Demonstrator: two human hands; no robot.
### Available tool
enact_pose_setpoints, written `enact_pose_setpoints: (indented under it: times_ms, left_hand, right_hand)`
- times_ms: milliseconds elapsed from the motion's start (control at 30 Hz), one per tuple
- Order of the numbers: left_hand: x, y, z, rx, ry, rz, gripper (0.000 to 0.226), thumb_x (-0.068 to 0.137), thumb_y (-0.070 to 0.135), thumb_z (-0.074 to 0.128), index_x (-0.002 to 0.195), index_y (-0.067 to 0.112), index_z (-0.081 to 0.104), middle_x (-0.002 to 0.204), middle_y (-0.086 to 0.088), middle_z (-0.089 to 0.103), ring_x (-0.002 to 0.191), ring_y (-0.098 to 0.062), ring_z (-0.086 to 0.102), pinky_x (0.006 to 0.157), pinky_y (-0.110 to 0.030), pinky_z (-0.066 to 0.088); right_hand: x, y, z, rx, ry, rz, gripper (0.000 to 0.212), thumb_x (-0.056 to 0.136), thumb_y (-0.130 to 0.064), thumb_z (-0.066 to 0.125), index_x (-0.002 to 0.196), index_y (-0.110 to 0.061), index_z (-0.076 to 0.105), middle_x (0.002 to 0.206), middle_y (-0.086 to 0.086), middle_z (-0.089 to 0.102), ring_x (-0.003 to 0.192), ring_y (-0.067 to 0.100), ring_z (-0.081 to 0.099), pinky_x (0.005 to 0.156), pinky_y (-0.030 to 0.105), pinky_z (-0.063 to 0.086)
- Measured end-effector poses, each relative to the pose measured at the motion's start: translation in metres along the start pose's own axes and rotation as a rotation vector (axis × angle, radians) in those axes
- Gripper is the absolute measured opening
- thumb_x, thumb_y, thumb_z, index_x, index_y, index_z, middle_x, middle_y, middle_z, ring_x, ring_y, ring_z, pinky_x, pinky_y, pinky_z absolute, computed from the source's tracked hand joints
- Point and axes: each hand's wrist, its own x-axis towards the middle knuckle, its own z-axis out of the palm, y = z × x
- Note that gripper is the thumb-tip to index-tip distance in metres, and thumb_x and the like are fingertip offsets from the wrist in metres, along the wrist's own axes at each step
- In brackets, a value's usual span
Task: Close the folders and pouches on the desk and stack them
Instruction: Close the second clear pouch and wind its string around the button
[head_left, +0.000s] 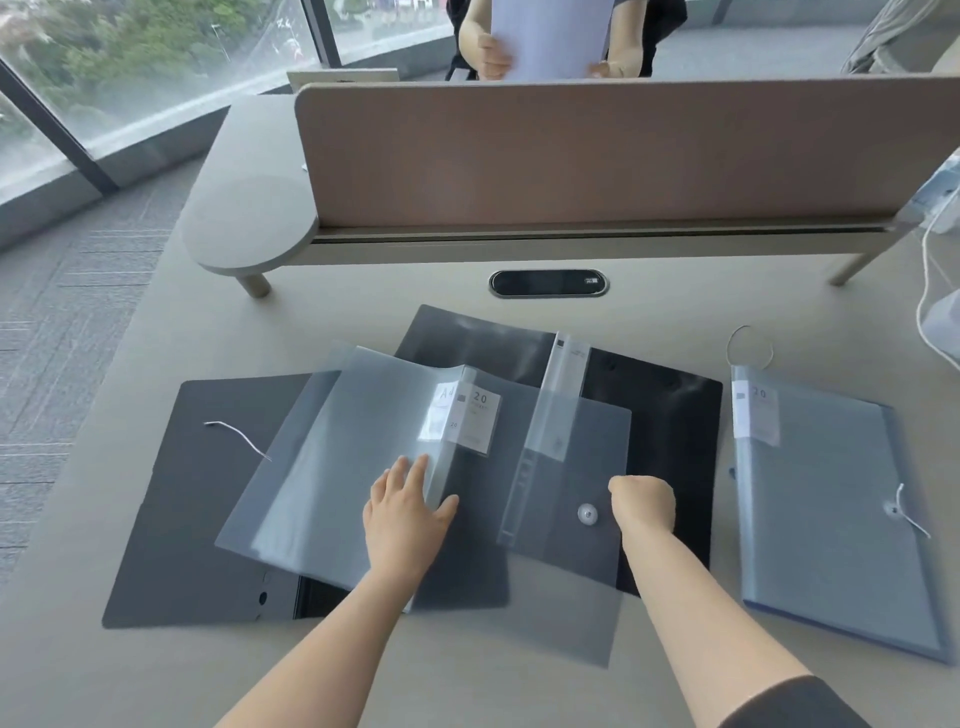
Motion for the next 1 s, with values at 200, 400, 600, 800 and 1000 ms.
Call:
enact_pose_setpoints:
  times_ms: [200,400,600,800,1000]
  left_hand:
    - [0.000,0.002,-0.001,0.014,-0.001,-0.001,0.064,0.092,0.050,0.058,0.149,0.028,0.036,0.159,0.002,0.032,0.145,-0.026,0.025,0.113,-0.042,0.029]
    - [0.001,0.000,-0.003,0.008,-0.013,-0.008,0.064,0.092,0.050,0.057,0.148,0.028,0.036,0.159,0.002,0.032,0.145,-0.027,0.026,0.113,-0.044,0.031]
    - [-0.001,0.000,-0.013,-0.114,-0.017,-0.062,0.069,0.092,0.051,0.057,0.150,0.023,0.034,0.160,-0.001,0.032,0.147,-0.027,0.024,0.114,-0.045,0.031]
    - [-0.003,0.015,-0.052,-0.523,0.059,-0.078,0.067,0.090,0.044,0.065,0.148,0.018,0.042,0.150,0.000,0.046,0.142,-0.020,0.036,0.112,-0.036,0.032]
    - [-0.006,0.030,-0.121,-0.817,0.039,-0.044,0.057,0.065,0.052,0.075,0.115,0.024,0.069,0.109,0.002,0.076,0.103,-0.021,0.072,0.093,-0.044,0.056]
  right_hand:
    - [-0.002,0.006,-0.004,0.057,-0.050,-0.082,0.018,0.081,0.000,0.045,0.081,-0.014,0.055,0.076,0.003,0.061,0.066,0.029,0.060,0.059,0.033,0.043]
    - [-0.012,0.006,-0.011,0.059,-0.054,-0.284,0.023,0.095,-0.004,0.044,0.101,-0.023,0.058,0.085,-0.003,0.071,0.060,0.020,0.072,0.076,0.041,0.058]
    - [-0.024,-0.005,-0.025,0.228,-0.124,-0.326,0.023,0.097,-0.003,0.045,0.098,-0.020,0.061,0.088,0.004,0.073,0.051,0.015,0.071,0.062,0.035,0.051]
    - [-0.043,-0.031,-0.038,0.420,-0.259,-0.351,0.018,0.098,-0.003,0.049,0.103,-0.014,0.063,0.089,0.009,0.075,0.052,0.016,0.068,0.047,0.022,0.048]
    - [-0.069,-0.067,-0.050,0.561,-0.362,-0.435,0.020,0.096,-0.003,0.054,0.093,-0.019,0.065,0.085,0.008,0.075,0.056,0.022,0.065,0.048,0.026,0.045]
